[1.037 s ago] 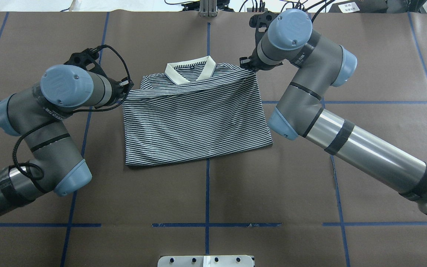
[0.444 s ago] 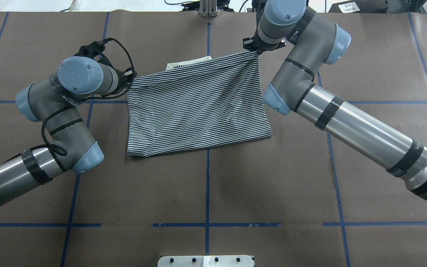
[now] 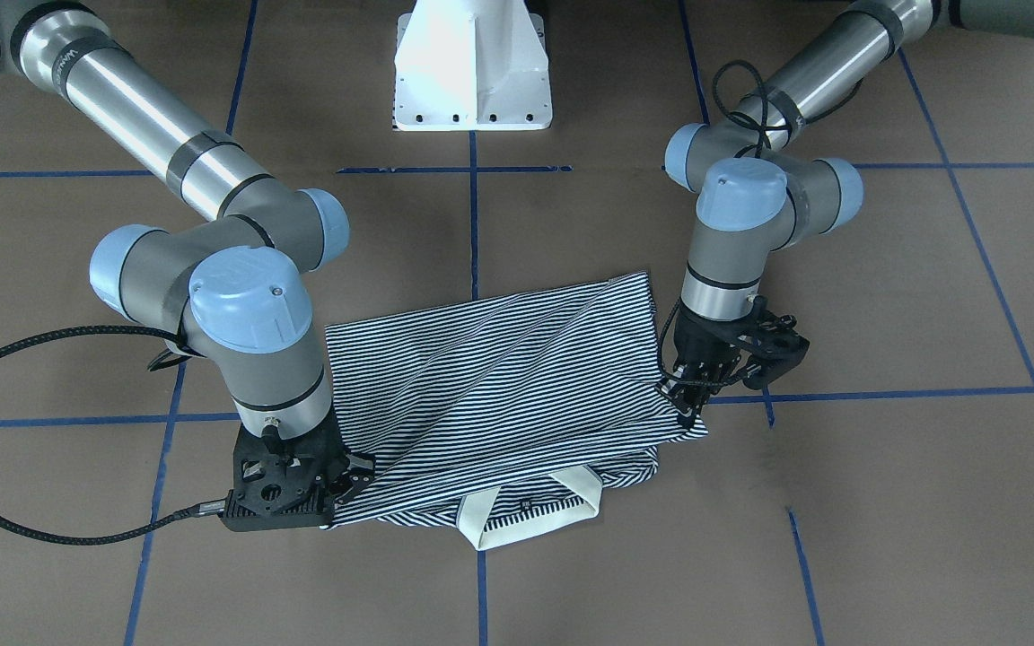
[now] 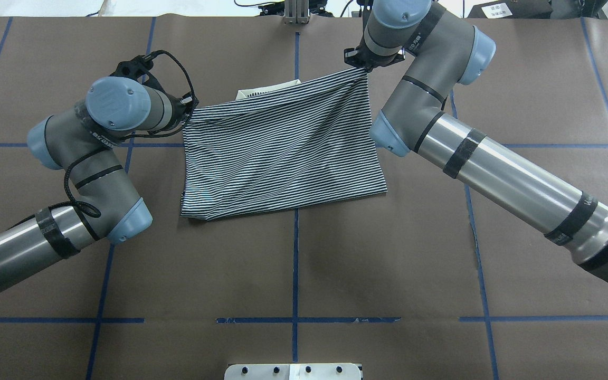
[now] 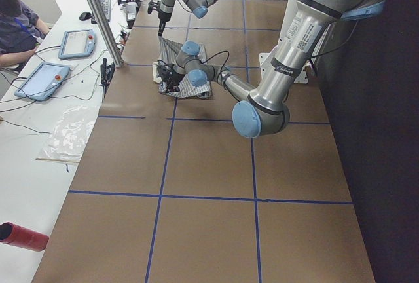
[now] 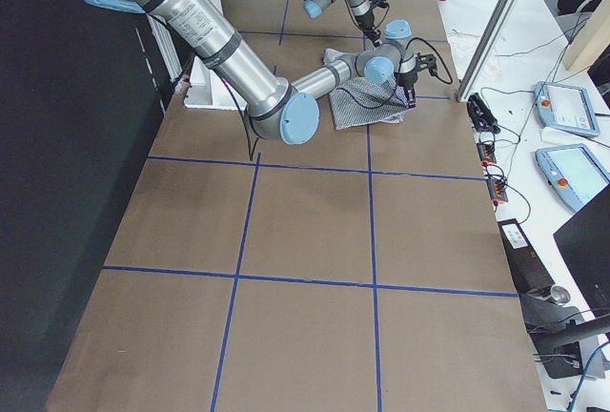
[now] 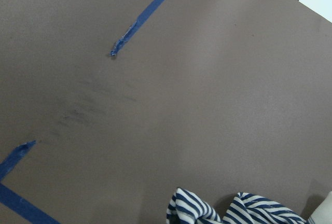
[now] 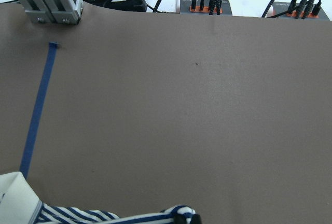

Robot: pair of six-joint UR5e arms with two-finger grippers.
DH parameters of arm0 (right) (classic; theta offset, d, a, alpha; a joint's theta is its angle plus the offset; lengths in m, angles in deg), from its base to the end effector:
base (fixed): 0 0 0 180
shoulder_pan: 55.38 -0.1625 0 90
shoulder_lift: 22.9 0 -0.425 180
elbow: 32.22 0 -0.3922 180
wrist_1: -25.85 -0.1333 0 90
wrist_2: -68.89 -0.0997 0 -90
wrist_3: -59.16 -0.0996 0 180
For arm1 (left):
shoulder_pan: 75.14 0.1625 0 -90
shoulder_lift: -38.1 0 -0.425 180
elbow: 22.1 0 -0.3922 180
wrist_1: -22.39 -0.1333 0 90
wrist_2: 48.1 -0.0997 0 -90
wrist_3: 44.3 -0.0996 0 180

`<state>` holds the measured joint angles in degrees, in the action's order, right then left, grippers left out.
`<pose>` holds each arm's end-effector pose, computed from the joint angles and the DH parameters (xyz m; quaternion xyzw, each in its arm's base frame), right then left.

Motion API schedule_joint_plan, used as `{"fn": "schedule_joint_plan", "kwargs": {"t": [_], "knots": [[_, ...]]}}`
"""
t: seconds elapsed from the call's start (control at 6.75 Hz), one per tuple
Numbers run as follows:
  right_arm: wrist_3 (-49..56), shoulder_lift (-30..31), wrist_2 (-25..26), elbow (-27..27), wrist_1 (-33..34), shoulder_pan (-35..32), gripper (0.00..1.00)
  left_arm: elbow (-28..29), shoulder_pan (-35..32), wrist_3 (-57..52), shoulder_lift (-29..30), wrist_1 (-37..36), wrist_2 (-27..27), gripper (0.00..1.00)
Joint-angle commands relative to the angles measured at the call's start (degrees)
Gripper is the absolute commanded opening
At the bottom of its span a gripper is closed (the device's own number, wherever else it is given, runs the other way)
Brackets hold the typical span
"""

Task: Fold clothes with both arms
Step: 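Lay the hem down near the collar and open both grippers, raising them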

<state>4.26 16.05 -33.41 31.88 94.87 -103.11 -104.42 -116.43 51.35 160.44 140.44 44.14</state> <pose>-0.4718 -0.6857 0.2586 0.1838 -0.3573 0.0589 0.9138 0.4581 -0.5746 0.3389 0.1192 0.4279 -0.3488 0.8252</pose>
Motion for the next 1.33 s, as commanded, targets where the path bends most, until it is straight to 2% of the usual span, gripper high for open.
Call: {"fn": "schedule_joint_plan", "kwargs": {"t": [0.0,0.15,0.3,0.44,0.59,0.74,1.04,1.19], "knots": [[-0.55,1.02,-0.09,0.06,-4.02,0.7,0.07,-0.29,-0.01,-0.02,0.88,-0.36,0.31,0.0],[-0.21,2.51,0.17,0.15,-5.63,1.93,0.99,-0.21,-0.1,-0.02,0.88,-0.36,0.31,0.26],[-0.21,3.83,-0.26,0.5,-7.64,2.2,1.0,-0.2,-1.06,-0.11,0.97,-0.36,0.31,0.91],[-0.21,4.37,-1.49,1.2,-8.88,2.03,1.0,-0.29,-2.64,-0.28,1.32,-0.53,0.74,1.0],[-0.64,6.64,-5.07,4.77,-8.81,2.11,1.0,-0.64,-4.57,-0.29,1.5,-0.45,4.4,1.0],[-1.34,9.1,-7.54,7.68,-8.28,2.11,1.0,-4.12,-6.5,-2.29,1.15,-0.97,7.31,1.0],[-11.05,19.52,-8.09,19.94,-6.88,7.09,1.0,-12.12,-6.61,-2.48,0.97,-8.76,8.39,1.0],[-15.8,22.45,-7.92,23.67,-6.52,8.95,1.0,-14.25,-6.61,-2.48,0.88,-11.15,8.39,1.0]]}}
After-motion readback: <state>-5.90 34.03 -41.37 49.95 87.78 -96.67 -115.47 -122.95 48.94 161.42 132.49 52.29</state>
